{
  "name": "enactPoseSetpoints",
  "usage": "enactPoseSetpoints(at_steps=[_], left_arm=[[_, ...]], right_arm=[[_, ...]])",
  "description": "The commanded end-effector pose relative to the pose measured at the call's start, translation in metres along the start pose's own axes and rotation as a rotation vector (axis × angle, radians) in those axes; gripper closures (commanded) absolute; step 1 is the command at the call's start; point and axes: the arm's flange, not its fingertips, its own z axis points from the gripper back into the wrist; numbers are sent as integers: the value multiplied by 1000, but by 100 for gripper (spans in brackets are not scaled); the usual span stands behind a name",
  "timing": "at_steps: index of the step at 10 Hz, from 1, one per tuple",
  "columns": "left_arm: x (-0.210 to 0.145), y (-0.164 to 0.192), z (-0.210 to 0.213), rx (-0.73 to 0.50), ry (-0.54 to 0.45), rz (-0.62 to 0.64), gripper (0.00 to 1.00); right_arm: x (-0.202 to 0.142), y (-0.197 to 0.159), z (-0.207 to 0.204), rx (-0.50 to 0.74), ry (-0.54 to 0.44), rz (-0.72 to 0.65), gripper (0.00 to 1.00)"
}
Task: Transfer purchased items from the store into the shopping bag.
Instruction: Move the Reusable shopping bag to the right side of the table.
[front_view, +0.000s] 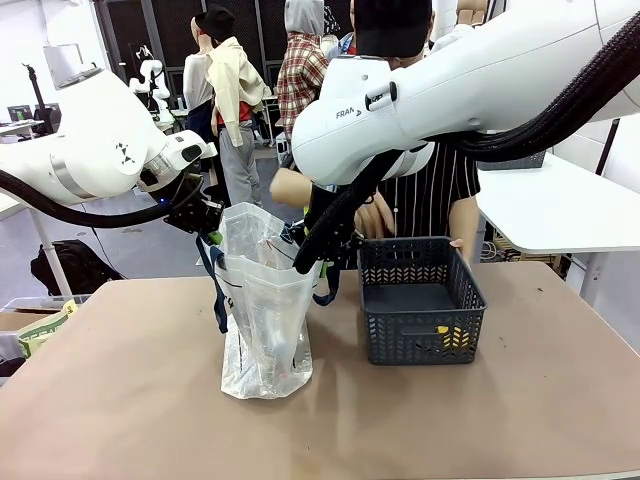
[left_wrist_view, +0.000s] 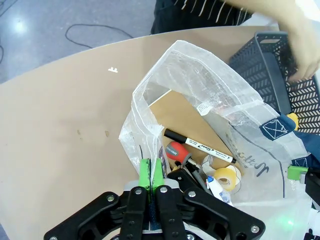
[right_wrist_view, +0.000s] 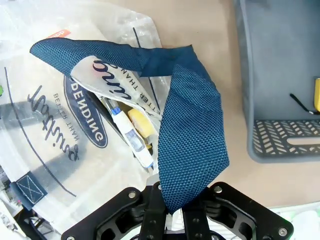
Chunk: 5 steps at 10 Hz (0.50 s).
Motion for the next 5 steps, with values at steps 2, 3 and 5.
enactPoseSetpoints(at_steps=[2,3,5], left_arm=[[-1,1,0,7,2,-1,100],[-1,1,0,7,2,-1,100],[-1,1,0,7,2,-1,100]], right_arm=[[-1,-1,0,-1,-1,-1,100],[-1,-1,0,-1,-1,-1,100],[-1,-1,0,-1,-1,-1,100]])
